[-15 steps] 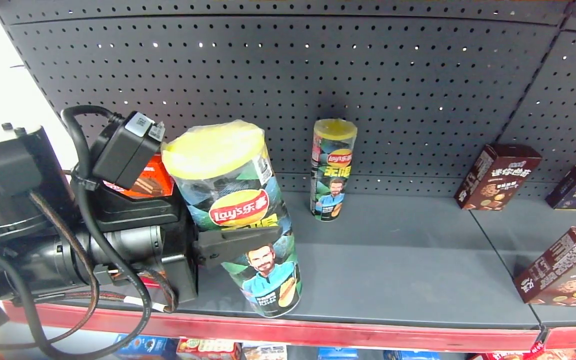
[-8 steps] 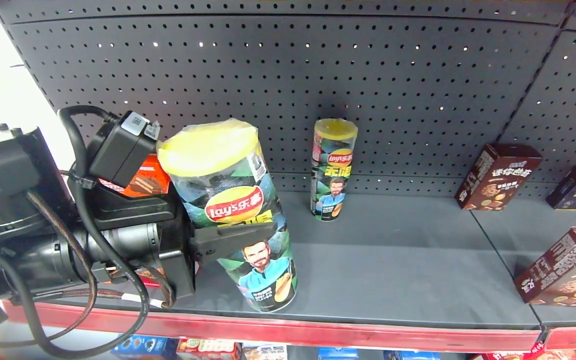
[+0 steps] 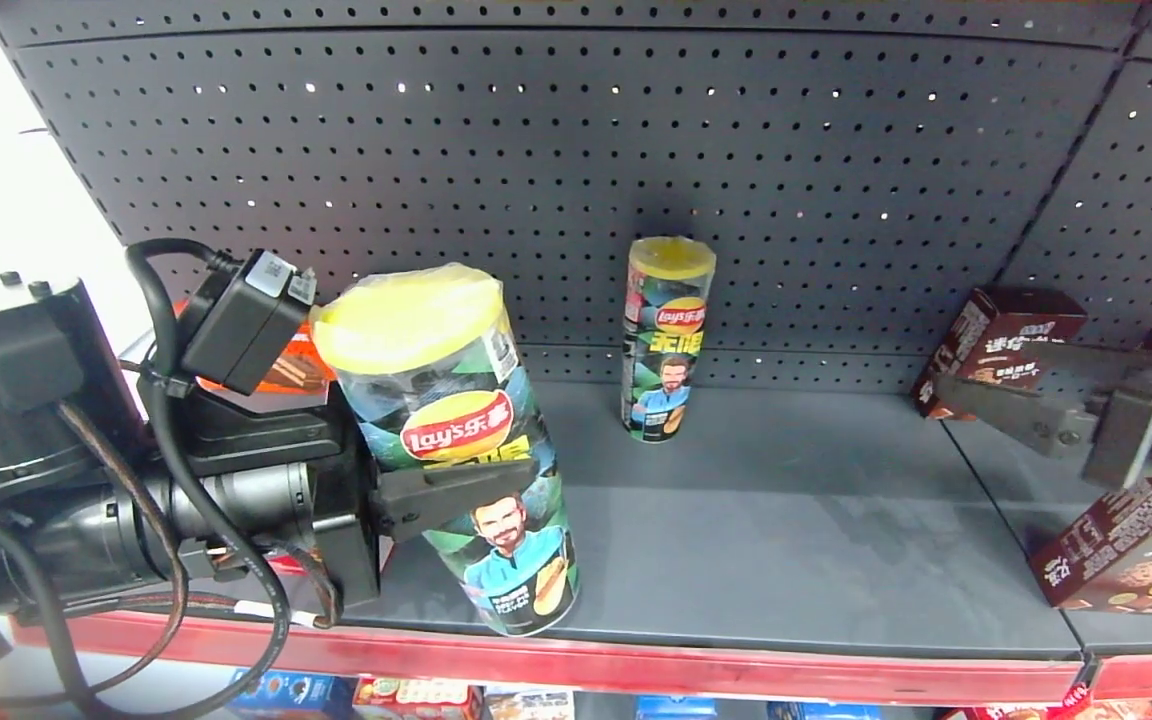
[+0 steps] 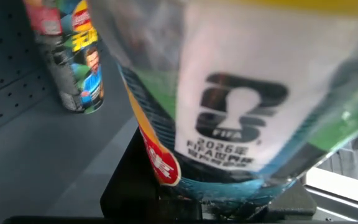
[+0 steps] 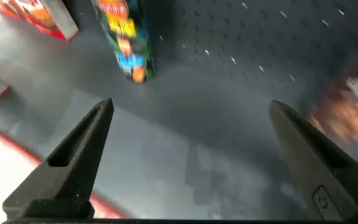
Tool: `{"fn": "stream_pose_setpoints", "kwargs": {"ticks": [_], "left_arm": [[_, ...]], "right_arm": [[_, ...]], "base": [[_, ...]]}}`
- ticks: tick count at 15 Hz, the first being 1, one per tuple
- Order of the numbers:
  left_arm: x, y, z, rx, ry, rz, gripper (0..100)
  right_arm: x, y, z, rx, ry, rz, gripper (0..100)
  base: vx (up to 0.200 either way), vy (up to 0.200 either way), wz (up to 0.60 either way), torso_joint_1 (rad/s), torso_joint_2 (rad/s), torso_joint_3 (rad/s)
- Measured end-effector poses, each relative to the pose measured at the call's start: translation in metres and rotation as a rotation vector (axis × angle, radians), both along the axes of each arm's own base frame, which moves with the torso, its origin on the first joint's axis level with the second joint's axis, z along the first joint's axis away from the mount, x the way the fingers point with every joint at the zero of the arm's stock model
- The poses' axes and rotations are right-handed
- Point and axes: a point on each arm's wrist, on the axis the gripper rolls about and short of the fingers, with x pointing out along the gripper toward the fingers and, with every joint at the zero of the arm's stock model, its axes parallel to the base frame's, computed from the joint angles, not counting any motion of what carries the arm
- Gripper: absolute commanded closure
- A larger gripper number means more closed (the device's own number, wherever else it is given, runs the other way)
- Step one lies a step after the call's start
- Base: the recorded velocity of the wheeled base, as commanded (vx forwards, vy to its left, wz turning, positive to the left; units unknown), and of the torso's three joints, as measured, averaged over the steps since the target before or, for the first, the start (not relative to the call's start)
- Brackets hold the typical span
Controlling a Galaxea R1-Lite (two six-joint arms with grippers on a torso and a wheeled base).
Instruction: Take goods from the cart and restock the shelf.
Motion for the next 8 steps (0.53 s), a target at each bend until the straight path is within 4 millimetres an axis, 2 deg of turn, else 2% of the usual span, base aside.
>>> {"fn": "stream_pose_setpoints", "kwargs": {"ticks": [2, 4, 5, 8], "left_arm": [[0.0, 0.001, 0.001, -0.001, -0.002, 0.003, 100], [0.001, 0.001, 0.001, -0.002, -0.003, 0.006, 100], [0.0, 0.001, 0.001, -0.002, -0.002, 0.006, 100], [-0.001, 0.002, 0.001, -0.002, 0.002, 0.006, 100]], "right_arm": [[0.029, 0.013, -0.007, 0.006, -0.01, 0.088, 0], [0.057, 0.024, -0.014, 0.0, -0.052, 0.267, 0], [0.07, 0.027, -0.019, -0.011, -0.068, 0.357, 0], [0.101, 0.032, -0.026, -0.031, -0.087, 0.476, 0]], "base": [[0.0, 0.0, 0.0, 0.0, 0.0, 0.0], [0.0, 0.0, 0.0, 0.0, 0.0, 0.0], [0.0, 0.0, 0.0, 0.0, 0.0, 0.0], [0.0, 0.0, 0.0, 0.0, 0.0, 0.0]]}}
